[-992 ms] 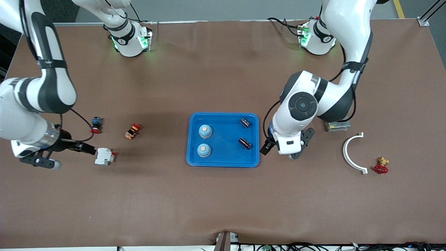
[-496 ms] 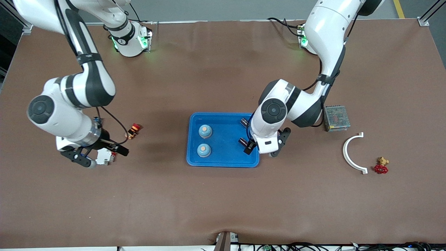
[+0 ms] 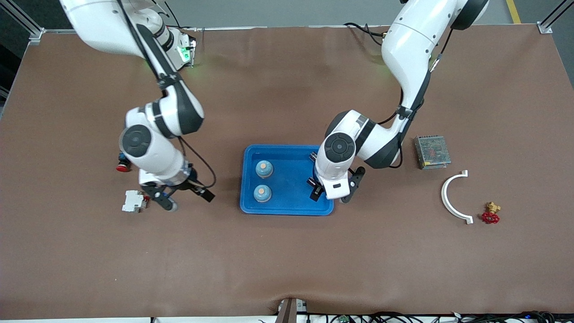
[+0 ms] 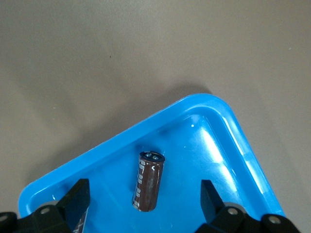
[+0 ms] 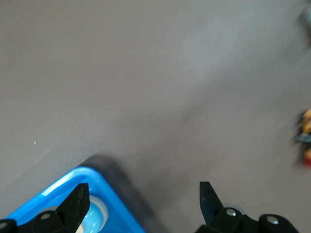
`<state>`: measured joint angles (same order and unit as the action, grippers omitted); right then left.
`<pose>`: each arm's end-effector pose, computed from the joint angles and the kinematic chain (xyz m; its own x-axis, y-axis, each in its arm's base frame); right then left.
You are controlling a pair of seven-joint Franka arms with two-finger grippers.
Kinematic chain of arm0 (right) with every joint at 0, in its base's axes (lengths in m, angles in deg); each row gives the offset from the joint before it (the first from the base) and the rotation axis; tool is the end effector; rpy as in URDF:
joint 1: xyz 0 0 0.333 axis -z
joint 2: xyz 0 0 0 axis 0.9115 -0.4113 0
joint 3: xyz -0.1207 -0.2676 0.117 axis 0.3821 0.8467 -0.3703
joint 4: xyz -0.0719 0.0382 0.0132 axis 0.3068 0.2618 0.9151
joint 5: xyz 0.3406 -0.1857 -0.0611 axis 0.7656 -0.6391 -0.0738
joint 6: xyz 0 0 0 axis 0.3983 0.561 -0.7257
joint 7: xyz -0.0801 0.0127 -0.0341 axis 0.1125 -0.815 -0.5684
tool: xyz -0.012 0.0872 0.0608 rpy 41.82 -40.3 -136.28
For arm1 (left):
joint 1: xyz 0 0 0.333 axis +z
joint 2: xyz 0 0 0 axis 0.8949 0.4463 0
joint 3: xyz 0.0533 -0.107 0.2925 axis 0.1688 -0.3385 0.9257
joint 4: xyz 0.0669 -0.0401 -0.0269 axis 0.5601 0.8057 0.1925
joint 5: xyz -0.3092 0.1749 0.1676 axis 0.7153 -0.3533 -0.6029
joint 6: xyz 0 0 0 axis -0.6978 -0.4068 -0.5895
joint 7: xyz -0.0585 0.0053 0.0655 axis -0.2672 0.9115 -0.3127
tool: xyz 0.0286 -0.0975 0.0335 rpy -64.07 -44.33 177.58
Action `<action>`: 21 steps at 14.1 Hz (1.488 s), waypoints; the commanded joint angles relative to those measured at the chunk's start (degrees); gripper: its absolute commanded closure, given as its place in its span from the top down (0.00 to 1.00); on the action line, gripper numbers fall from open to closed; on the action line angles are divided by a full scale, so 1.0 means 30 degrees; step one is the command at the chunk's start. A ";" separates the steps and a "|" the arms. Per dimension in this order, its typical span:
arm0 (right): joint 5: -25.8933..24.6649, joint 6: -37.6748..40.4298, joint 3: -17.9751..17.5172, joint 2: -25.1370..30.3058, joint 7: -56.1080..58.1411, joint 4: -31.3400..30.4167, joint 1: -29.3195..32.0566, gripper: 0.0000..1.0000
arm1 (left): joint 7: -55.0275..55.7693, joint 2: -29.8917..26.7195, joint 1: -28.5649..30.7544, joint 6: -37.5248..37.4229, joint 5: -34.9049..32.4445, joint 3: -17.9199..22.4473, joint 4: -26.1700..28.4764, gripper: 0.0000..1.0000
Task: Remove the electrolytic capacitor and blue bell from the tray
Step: 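Close the left gripper on a capacitor while the right gripper grips a dome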
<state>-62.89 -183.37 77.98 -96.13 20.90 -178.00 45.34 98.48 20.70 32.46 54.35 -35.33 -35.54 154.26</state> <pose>0.6189 0.2549 0.3002 0.7734 -0.6337 -0.0141 -0.6310 -0.7677 -0.1118 0.5924 -0.4148 0.2450 0.5209 0.8529 -0.0351 0.8533 -0.5213 -0.0055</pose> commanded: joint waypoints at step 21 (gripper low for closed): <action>-0.1779 0.1895 0.0237 -0.8406 -1.1462 0.9012 -0.4138 1.00 | 0.1117 0.1894 -0.1256 0.1819 -0.1031 0.0419 0.0207 1.00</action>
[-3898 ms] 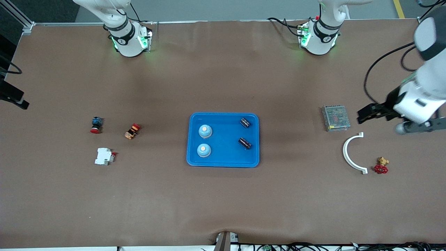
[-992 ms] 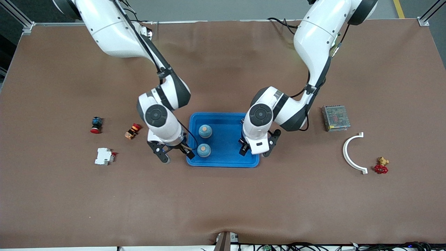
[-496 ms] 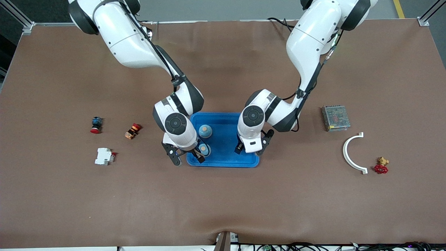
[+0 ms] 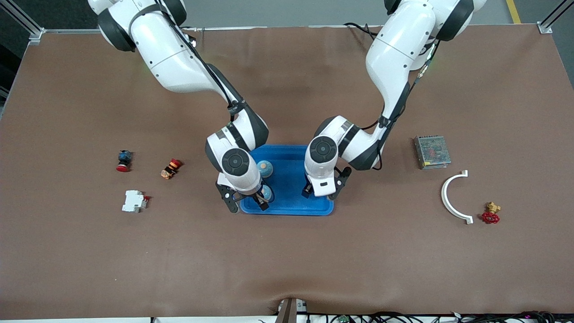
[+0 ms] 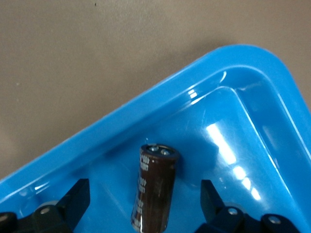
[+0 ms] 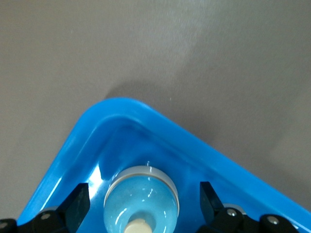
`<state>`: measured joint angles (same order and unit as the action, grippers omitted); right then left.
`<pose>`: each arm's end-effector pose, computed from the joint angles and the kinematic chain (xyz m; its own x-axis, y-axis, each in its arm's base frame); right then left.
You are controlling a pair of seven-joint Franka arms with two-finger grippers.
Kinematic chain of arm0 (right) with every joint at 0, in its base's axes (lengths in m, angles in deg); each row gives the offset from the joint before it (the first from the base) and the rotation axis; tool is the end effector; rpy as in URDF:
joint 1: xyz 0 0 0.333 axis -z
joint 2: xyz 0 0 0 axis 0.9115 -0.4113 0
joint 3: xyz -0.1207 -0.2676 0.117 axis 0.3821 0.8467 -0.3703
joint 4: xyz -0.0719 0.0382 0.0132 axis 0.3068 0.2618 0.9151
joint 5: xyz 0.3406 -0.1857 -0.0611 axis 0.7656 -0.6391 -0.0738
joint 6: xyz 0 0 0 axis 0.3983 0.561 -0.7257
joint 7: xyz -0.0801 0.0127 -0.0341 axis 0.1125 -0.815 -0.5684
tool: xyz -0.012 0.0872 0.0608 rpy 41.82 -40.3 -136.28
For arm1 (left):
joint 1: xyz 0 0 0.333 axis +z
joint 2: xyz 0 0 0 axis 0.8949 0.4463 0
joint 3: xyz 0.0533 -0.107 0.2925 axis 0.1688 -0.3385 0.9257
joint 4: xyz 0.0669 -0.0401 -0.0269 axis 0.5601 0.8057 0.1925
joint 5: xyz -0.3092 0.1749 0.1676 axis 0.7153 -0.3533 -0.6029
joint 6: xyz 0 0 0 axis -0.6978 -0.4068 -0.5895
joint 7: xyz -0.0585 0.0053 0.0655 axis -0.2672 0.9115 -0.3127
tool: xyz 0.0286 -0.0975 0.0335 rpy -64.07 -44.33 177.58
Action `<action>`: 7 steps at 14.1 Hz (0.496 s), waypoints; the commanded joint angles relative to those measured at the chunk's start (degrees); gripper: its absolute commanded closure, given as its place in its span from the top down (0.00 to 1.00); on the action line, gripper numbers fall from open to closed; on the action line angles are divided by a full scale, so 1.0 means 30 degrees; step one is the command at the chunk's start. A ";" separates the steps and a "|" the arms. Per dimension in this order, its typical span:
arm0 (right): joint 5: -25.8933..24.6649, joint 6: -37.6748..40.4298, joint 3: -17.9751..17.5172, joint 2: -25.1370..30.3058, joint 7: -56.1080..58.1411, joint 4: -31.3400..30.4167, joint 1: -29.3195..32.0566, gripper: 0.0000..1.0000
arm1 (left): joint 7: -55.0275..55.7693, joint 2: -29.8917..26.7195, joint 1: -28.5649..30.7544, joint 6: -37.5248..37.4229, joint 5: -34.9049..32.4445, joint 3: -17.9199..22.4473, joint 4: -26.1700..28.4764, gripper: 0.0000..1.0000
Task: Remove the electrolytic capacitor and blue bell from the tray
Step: 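Close the left gripper on a capacitor while the right gripper grips a dome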
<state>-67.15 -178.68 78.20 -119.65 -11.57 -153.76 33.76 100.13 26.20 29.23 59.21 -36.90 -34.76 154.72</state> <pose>0.6196 0.4086 0.1901 0.5281 -0.8489 -0.0207 -0.8491 -0.5277 -0.0210 0.5692 -0.4383 0.1793 0.5492 0.8356 -0.0100 0.8353 -0.5492 -0.0233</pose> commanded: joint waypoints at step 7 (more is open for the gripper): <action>-0.0330 0.0243 0.0163 -0.0715 -0.0991 0.0992 -0.0483 1.00 | 0.0595 0.0234 -0.0209 0.0202 -0.0598 0.0158 0.0054 1.00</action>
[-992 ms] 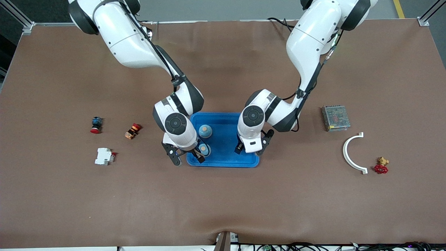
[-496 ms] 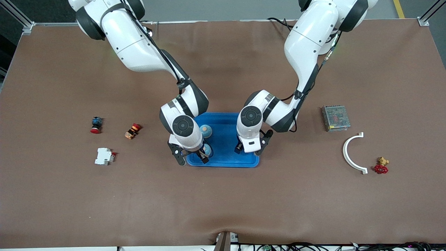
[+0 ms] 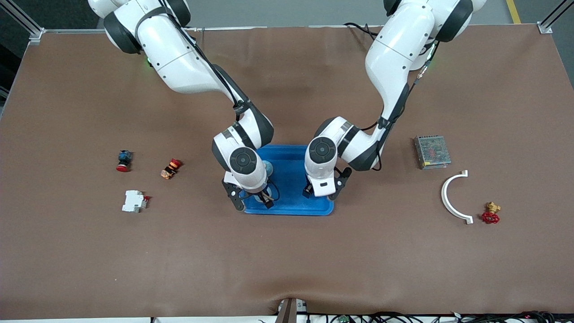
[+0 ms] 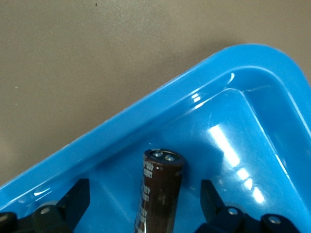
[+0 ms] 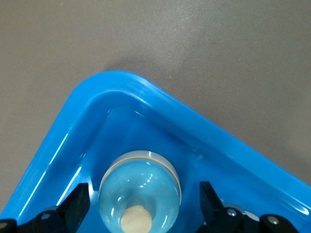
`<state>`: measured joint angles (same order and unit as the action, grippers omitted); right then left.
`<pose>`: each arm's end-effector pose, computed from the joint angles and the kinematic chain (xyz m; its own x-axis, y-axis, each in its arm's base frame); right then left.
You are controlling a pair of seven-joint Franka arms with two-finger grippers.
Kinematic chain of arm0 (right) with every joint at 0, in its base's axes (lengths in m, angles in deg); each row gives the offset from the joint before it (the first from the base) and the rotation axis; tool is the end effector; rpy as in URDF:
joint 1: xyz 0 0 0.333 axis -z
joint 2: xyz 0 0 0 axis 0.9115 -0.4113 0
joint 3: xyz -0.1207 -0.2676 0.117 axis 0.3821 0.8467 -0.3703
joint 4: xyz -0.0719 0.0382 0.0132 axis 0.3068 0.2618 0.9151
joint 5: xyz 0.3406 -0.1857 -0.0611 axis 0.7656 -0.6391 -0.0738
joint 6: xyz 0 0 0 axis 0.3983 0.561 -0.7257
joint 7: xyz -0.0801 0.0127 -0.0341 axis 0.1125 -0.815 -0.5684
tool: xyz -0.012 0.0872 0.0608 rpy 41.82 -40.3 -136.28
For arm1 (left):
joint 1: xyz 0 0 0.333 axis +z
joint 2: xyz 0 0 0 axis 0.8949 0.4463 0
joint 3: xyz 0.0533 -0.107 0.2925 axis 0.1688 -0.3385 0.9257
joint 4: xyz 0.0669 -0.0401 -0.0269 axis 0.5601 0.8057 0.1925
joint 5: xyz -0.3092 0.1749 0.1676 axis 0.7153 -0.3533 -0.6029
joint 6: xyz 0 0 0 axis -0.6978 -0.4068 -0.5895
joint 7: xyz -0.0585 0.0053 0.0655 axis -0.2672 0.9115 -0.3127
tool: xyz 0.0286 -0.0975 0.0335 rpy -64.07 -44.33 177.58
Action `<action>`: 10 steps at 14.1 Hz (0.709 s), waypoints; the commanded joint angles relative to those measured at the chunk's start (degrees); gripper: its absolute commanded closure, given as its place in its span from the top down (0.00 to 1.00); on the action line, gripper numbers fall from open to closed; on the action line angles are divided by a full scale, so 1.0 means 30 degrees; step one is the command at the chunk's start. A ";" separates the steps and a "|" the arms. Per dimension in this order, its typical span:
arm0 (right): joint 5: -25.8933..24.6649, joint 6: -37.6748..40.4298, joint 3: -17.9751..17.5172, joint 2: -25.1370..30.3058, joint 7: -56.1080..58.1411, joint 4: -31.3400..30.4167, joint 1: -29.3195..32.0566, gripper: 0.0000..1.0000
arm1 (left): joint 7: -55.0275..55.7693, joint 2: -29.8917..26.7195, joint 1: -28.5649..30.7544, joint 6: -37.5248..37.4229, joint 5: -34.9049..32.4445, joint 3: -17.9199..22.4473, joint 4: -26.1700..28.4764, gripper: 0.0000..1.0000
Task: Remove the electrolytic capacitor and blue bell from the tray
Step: 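Close the left gripper on a capacitor while the right gripper grips a dome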
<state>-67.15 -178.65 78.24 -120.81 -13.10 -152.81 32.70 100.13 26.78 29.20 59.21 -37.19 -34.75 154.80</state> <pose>0.6135 0.4205 0.1823 0.5203 -0.8537 -0.0209 -0.8540 -0.5201 -0.0163 0.5674 -0.4373 0.1714 0.5523 0.8336 -0.0059 0.8330 -0.5522 -0.0344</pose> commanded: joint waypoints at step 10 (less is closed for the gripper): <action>-0.0066 0.0410 0.0003 0.0051 -0.0682 0.0938 -0.0158 0.00 | 0.1064 -0.0017 -0.0170 0.0085 -0.0529 0.0274 -0.0119 0.18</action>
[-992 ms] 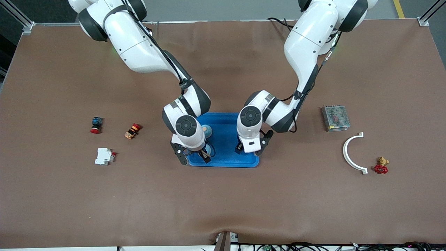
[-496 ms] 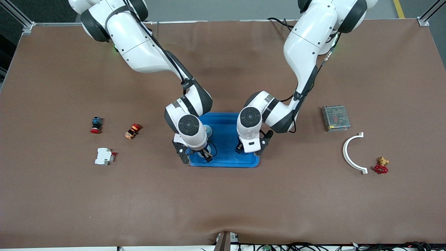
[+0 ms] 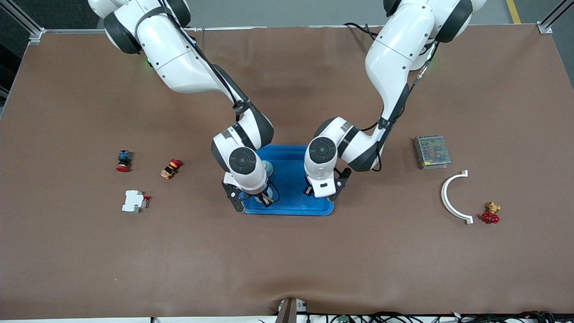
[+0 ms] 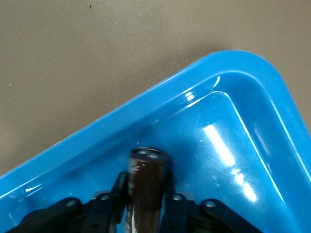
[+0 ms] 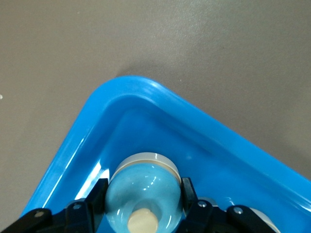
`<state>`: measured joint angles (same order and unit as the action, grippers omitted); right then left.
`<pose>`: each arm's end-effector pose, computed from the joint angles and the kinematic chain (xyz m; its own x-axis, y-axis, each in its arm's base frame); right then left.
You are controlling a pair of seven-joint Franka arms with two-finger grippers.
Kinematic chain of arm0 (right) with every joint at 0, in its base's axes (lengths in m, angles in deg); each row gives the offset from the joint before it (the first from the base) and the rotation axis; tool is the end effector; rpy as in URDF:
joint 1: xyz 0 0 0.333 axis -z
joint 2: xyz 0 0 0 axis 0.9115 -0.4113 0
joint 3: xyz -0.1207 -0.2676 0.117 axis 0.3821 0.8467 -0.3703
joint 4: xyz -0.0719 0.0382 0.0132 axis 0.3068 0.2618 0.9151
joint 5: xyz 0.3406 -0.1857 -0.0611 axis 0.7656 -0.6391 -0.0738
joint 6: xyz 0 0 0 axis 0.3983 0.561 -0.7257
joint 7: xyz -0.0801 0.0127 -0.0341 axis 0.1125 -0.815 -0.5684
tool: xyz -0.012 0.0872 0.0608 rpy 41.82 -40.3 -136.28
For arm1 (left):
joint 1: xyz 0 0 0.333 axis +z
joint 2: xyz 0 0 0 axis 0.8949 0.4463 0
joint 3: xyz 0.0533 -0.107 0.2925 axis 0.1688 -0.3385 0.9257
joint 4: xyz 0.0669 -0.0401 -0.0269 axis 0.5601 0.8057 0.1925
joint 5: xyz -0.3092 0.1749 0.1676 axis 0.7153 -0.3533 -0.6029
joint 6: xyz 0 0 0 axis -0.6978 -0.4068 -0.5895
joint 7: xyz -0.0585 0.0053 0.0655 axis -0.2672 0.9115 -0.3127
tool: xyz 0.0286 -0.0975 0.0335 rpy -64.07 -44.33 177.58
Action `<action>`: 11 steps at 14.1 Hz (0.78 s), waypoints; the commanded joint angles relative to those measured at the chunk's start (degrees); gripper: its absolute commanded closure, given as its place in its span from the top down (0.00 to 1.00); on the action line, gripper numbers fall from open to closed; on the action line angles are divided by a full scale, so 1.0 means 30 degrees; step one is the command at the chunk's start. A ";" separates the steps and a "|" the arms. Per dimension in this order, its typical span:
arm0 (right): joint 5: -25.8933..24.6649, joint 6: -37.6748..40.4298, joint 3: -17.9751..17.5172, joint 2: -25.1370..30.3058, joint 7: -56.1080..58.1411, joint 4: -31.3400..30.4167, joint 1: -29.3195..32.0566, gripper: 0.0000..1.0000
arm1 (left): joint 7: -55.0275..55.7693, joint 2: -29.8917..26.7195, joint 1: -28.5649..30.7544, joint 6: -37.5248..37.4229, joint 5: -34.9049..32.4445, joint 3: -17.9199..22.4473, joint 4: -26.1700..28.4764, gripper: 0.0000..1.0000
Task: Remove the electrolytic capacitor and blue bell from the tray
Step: 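Lift the capacitor with the left gripper while the right gripper lifts the dome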
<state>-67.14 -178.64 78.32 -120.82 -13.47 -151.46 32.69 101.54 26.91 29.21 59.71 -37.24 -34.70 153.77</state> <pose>0.6193 0.4233 0.1927 0.5140 -0.8575 -0.0213 -0.8575 -0.5130 -0.0394 0.5729 -0.4401 0.1782 0.5308 0.8475 -0.0063 0.8474 -0.5308 -0.0102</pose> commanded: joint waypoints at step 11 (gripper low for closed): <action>0.0106 0.6029 -0.0256 0.1696 0.7189 0.3125 0.1864 0.00 | -0.1276 -0.2926 0.0674 -0.2424 -0.0512 0.0315 -0.0071 0.17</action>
<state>-67.10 -163.04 78.33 -117.80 0.79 -141.95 35.57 99.66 21.92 30.37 54.82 -37.43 -33.86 152.61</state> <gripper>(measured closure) 0.348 0.700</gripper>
